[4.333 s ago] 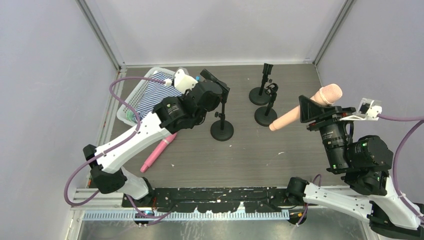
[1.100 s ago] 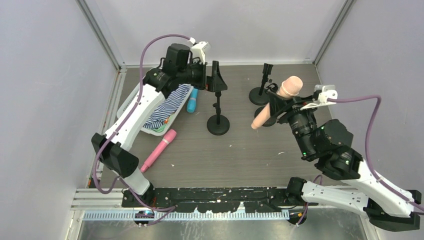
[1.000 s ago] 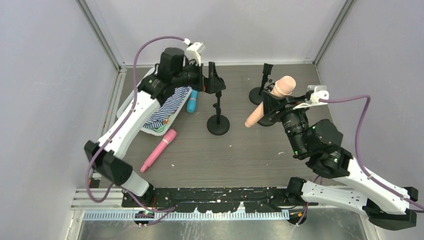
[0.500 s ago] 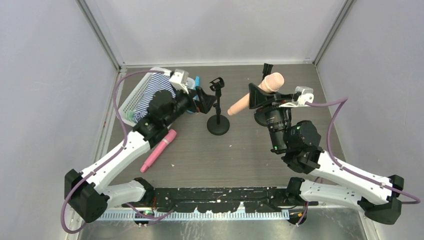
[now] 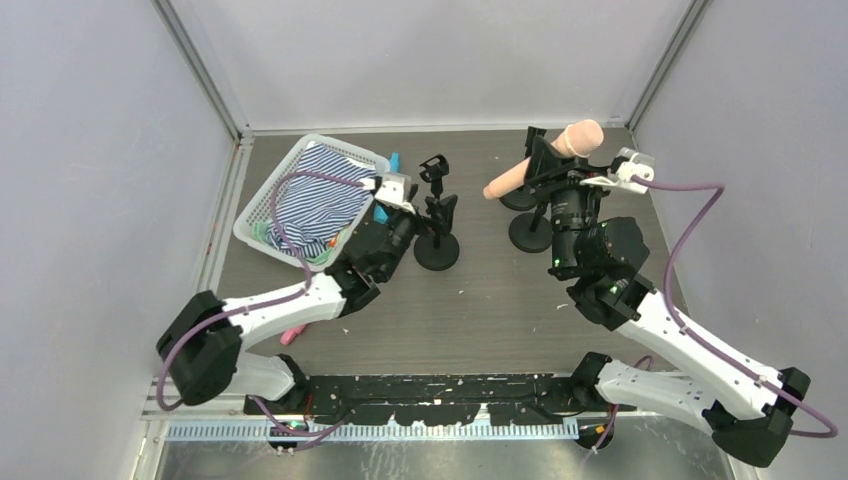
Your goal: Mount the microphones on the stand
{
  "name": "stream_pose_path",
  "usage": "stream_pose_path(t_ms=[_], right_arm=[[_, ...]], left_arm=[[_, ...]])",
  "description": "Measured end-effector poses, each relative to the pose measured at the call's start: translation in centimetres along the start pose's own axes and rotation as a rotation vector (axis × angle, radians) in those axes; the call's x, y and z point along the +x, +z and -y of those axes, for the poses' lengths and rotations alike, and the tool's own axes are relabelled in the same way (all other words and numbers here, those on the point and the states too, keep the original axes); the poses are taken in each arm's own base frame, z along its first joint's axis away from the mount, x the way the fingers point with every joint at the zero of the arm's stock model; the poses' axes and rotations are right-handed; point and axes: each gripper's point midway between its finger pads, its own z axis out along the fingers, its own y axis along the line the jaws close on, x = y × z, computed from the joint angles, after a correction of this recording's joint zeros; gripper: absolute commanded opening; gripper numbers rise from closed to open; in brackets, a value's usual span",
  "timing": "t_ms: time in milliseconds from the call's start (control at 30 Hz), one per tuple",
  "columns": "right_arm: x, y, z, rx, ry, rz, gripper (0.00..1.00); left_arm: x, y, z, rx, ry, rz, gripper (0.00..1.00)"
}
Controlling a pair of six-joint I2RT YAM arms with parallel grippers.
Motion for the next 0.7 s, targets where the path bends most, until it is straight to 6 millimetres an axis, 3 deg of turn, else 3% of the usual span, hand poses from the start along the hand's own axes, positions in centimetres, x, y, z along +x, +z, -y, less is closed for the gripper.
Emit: stream_pose_path(t_ms=[233, 433, 700], right_arm=[[-0.6, 0.7, 2.3, 0.035, -0.008, -0.009, 0.01], [-0.3, 0.7, 2.8, 0.022, -0.009, -0.034, 0.01], [0.2, 0.5, 2.6, -0.001, -0.008, -0.06, 0.01]], left_arm=[[3.2, 1.9, 0.4, -0.044, 0.057, 0.008, 0.78], [2.9, 3.1, -0.2, -0.105, 0.086, 0.048, 0.69], [1.6, 3.6, -0.4, -0.127, 0.111, 0.094, 0.33]])
